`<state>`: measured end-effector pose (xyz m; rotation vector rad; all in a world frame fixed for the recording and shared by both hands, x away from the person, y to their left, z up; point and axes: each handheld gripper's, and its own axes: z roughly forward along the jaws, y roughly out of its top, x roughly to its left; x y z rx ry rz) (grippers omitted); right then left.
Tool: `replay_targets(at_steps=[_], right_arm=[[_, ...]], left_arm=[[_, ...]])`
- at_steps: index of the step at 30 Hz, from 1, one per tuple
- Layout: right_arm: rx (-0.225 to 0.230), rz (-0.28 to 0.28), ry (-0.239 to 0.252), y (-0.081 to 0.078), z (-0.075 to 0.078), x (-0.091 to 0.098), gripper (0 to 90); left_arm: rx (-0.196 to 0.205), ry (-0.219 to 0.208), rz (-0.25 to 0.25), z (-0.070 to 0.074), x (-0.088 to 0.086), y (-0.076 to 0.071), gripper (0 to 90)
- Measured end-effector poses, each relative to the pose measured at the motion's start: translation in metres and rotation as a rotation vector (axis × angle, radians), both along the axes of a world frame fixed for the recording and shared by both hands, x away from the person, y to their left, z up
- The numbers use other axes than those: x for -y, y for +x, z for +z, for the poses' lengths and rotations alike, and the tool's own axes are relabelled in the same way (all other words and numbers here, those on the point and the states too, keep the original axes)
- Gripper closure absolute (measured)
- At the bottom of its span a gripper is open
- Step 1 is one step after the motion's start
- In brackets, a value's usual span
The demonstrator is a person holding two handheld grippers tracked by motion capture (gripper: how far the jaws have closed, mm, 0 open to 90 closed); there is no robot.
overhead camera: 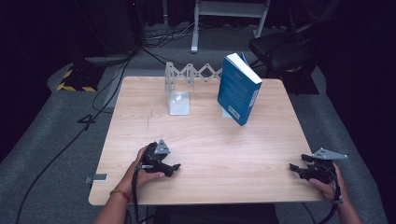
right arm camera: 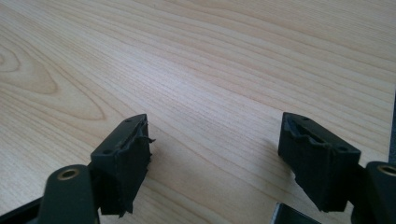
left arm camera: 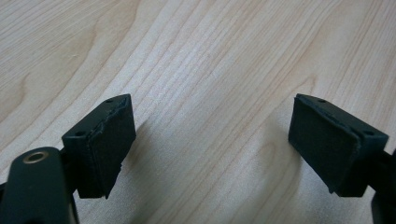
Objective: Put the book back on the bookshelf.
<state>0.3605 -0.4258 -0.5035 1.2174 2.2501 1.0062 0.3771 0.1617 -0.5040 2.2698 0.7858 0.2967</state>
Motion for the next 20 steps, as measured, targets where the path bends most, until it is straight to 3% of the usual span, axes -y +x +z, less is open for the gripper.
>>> replay_targets(at_steps=[20], right_arm=[[-0.001, -0.001, 0.001, 0.0, 0.0, 0.0001, 25.1]], left_arm=[[-0.003, -0.003, 0.007, -0.0001, 0.0007, 0.0006, 15.1]])
